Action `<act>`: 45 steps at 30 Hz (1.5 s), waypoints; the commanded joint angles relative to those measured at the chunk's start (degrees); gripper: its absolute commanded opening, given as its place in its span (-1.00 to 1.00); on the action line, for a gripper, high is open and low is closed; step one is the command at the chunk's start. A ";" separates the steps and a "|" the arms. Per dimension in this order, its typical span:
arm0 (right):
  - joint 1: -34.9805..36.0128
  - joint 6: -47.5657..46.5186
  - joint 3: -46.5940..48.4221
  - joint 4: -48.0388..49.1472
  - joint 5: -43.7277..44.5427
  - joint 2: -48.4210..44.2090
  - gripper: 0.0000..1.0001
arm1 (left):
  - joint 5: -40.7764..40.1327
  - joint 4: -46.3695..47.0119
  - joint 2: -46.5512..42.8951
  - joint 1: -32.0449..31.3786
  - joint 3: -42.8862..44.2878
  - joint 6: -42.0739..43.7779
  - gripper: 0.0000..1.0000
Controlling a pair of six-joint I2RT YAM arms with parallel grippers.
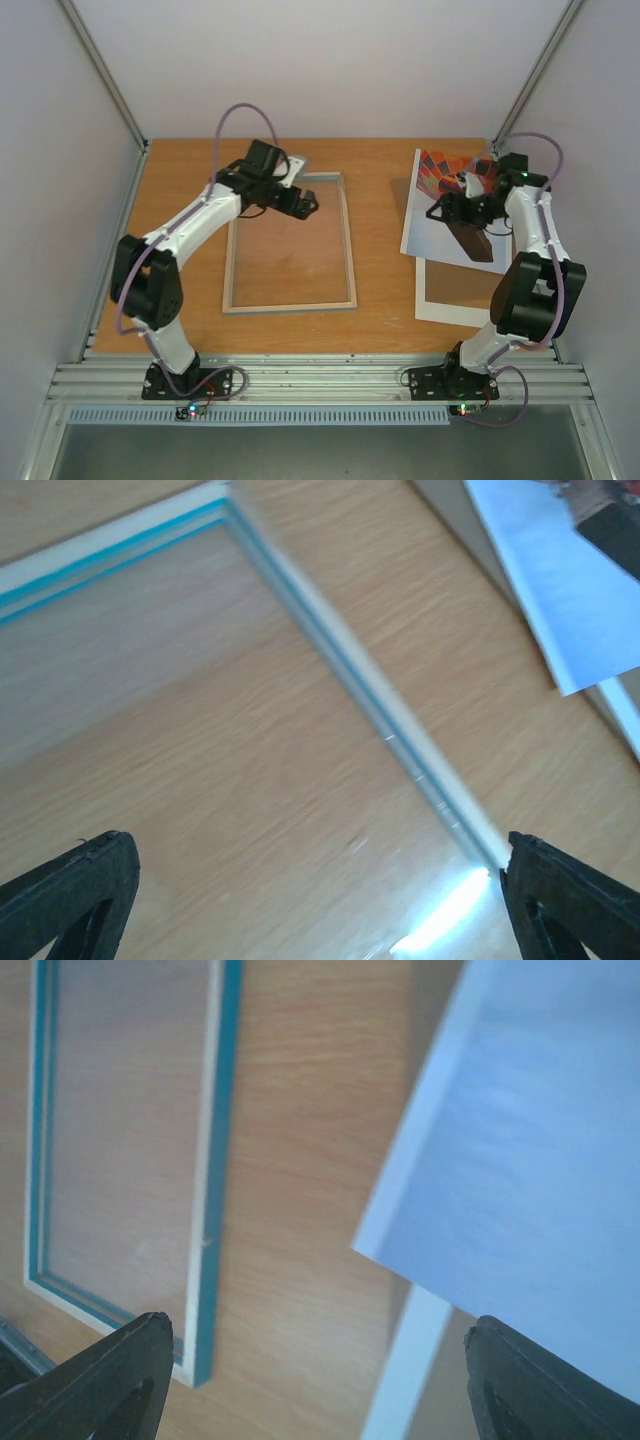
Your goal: Put the photo into the frame
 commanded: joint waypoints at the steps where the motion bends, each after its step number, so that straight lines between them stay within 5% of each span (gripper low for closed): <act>1: -6.36 -9.00 -1.00 -8.84 1.00 -0.79 0.60 | 3.77 5.29 7.31 -5.62 5.35 -6.15 0.99; 10: -11.38 -28.12 -10.51 -17.68 5.99 -3.83 0.42 | 5.15 16.48 15.19 -17.05 5.13 -13.72 0.99; 16: -11.00 -32.23 -17.55 -13.44 8.26 1.93 0.18 | 8.66 19.56 18.97 -20.08 4.05 -21.00 0.99; 24: -5.24 -27.73 -20.22 -6.04 8.49 11.39 0.04 | 10.20 26.33 16.77 -20.99 -3.85 -26.95 0.99; 38: 6.92 -13.02 -3.85 -8.74 0.78 28.10 0.02 | 14.16 27.18 14.77 -20.88 -7.71 -30.62 0.93; 45: 8.05 -7.14 -1.28 -6.98 -5.71 26.02 0.02 | 14.94 30.06 17.65 -21.31 -6.26 -35.31 0.78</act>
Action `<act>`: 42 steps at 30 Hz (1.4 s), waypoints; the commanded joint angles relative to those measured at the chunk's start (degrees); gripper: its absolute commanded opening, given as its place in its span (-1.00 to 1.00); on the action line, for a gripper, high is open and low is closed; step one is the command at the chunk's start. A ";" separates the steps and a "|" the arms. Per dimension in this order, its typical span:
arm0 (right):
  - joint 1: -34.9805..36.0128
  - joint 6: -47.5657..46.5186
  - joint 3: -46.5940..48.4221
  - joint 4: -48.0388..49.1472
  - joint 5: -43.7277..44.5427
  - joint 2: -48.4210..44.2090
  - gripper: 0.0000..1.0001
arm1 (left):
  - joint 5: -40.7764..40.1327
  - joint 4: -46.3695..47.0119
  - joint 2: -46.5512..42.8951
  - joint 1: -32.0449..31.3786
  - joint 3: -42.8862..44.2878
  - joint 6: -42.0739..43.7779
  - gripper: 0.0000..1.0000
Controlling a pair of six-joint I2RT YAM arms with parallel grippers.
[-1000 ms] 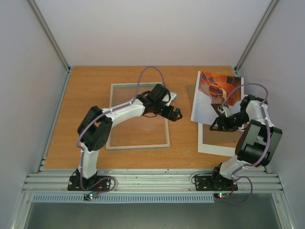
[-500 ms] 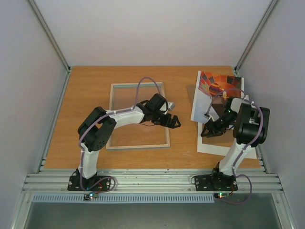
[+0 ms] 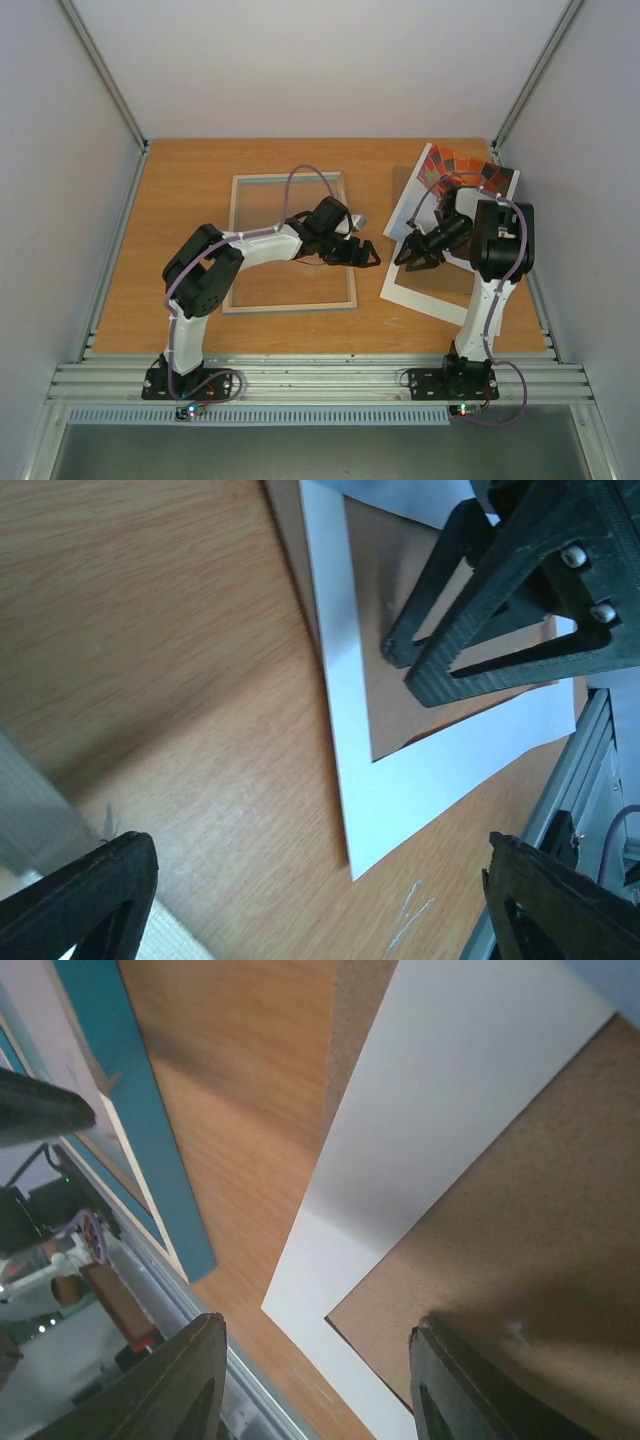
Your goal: Put the photo into the frame
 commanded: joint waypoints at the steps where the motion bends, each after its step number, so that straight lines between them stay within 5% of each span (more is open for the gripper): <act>1: 0.42 3.82 -0.44 6.72 -3.73 -3.53 0.03 | 1.49 5.69 1.97 -0.86 1.76 -4.69 0.75; 8: -3.81 0.06 -4.68 5.58 4.19 -13.83 -0.09 | -1.41 5.28 5.63 -4.09 6.48 -6.32 0.56; 22: -9.42 -4.11 -11.14 11.84 17.34 -10.45 -0.70 | -2.41 4.00 11.61 -5.41 7.33 -14.67 0.16; 35: -9.34 -3.09 -9.50 10.64 17.61 -9.08 -0.73 | 3.59 8.69 19.49 -5.41 8.81 -21.03 -0.09; 42: -9.35 -3.05 -9.57 10.74 17.48 -9.11 -0.73 | 3.20 9.50 19.50 -5.18 9.57 -21.00 -0.69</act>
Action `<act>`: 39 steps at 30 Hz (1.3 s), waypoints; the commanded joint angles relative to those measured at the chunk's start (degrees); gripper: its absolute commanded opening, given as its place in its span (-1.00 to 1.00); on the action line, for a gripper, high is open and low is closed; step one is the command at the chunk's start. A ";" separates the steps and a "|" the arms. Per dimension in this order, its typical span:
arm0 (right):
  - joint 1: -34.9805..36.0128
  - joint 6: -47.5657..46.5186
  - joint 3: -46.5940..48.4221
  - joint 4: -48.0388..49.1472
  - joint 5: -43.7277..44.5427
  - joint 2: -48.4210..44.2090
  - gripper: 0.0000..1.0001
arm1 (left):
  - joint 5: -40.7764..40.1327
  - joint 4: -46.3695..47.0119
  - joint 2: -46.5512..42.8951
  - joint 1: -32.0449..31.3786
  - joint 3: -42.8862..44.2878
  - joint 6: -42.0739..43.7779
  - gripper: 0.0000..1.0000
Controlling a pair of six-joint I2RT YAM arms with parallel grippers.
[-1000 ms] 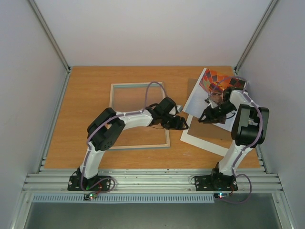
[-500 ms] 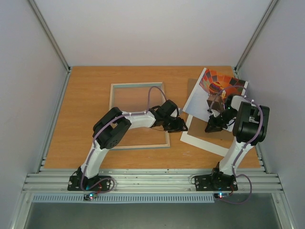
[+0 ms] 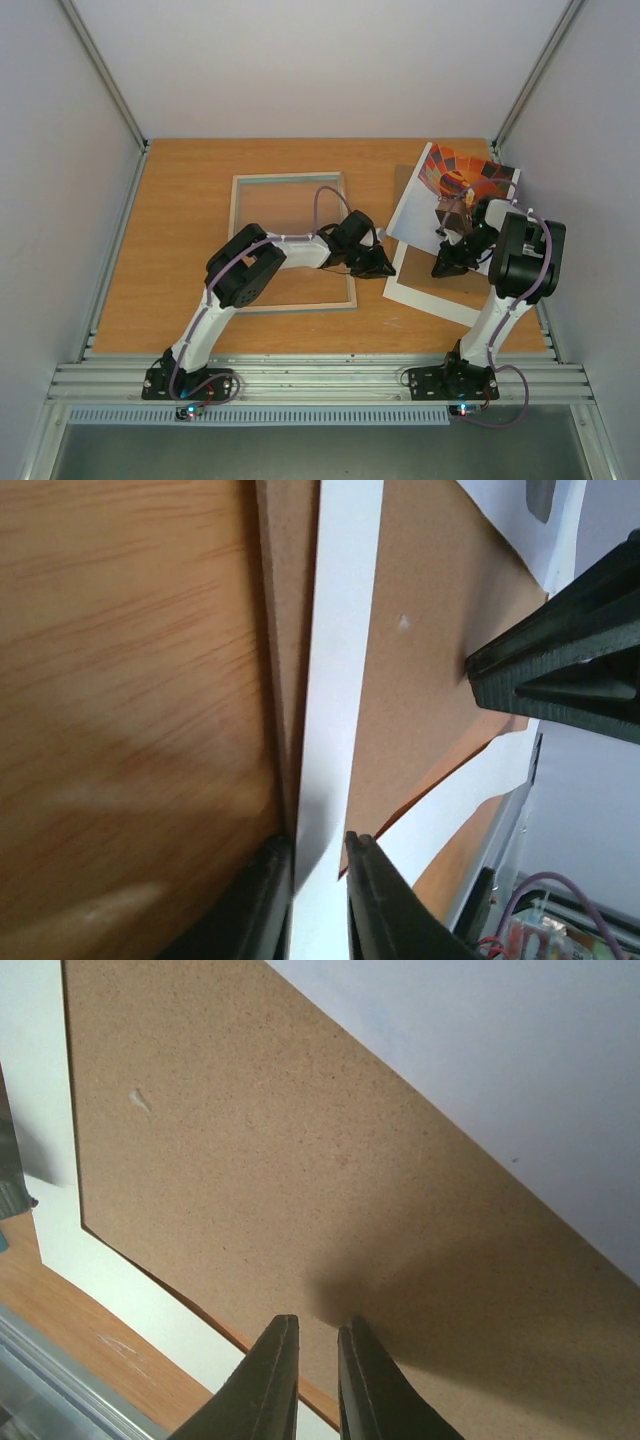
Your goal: Put the photo into the frame
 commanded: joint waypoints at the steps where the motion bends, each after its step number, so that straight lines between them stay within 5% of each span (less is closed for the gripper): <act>1: 0.35 -0.15 0.16 1.42 1.46 1.29 -0.73 | -1.82 -1.75 2.49 -0.26 -0.29 0.27 -0.78; 4: 0.32 -0.02 0.03 1.62 1.30 1.07 -0.73 | -2.36 -2.32 -0.07 0.09 -0.78 1.27 -0.98; 13: -0.05 -0.93 5.31 -1.98 -0.79 -6.77 -0.40 | 1.71 -4.12 -9.42 0.69 -1.31 2.20 -0.99; 18: -0.25 -6.08 8.61 -6.36 -6.00 -20.19 0.43 | 5.13 -0.38 -12.99 3.07 -3.05 -2.49 -0.99; 21: -0.24 -8.77 7.93 -7.55 -9.38 -28.10 0.66 | 7.95 5.64 -13.42 5.03 -4.23 -7.69 -0.99; 28: 4.08 -14.57 0.06 -6.69 -9.30 -44.73 0.86 | 12.14 16.36 -13.85 6.92 -4.53 -17.90 -0.99; 33: 12.88 -14.32 -11.68 3.74 3.26 -56.16 0.82 | 12.99 25.04 -11.31 7.80 -4.69 -27.69 -0.99; 39: 27.26 -11.89 -18.75 12.39 20.71 -58.83 0.76 | 12.96 26.44 -9.28 7.92 -3.63 -30.36 -0.99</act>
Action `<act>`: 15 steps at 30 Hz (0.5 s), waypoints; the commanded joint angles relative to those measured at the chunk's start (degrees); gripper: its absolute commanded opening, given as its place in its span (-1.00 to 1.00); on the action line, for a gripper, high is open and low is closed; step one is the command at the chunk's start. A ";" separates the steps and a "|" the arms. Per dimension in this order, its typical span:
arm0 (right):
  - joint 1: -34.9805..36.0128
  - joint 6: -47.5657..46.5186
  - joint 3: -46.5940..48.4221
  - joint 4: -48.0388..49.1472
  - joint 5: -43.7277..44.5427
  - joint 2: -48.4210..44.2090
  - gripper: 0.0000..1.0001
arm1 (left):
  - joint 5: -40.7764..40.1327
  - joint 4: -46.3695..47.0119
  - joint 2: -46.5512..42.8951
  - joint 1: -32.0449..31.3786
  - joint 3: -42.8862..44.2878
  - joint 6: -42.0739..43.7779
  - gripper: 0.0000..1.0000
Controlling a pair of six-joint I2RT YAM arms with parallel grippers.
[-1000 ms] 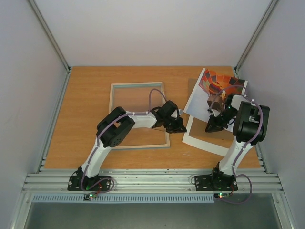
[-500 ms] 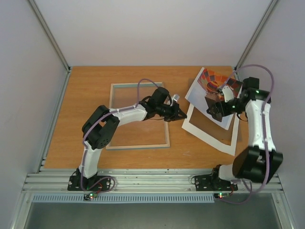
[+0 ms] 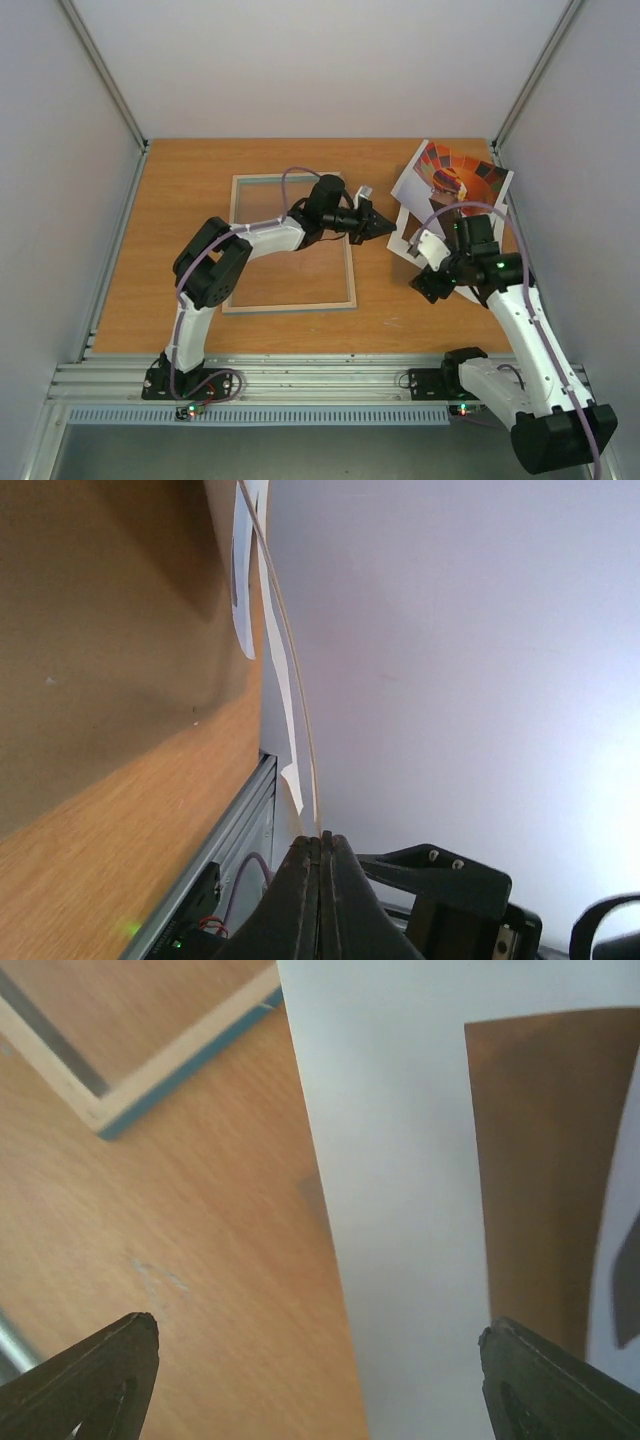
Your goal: Put the photo into the frame
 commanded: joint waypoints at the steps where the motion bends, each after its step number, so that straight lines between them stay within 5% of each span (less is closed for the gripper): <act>1: 8.47 0.79 -3.81 10.74 18.74 -0.51 0.75 | 1.15 6.35 2.28 0.40 0.66 -4.47 -0.99; 9: 16.14 -2.11 -7.46 18.54 31.78 0.41 0.44 | 0.61 5.41 2.22 0.89 0.24 -4.24 -0.99; 12: 16.79 -3.35 -8.20 20.55 34.61 0.39 0.12 | 0.36 5.31 2.79 1.09 0.29 -3.96 -0.99; 15: 16.91 -4.85 -8.06 21.73 36.19 -0.13 -0.41 | 0.29 5.18 2.94 1.25 0.25 -3.83 -0.99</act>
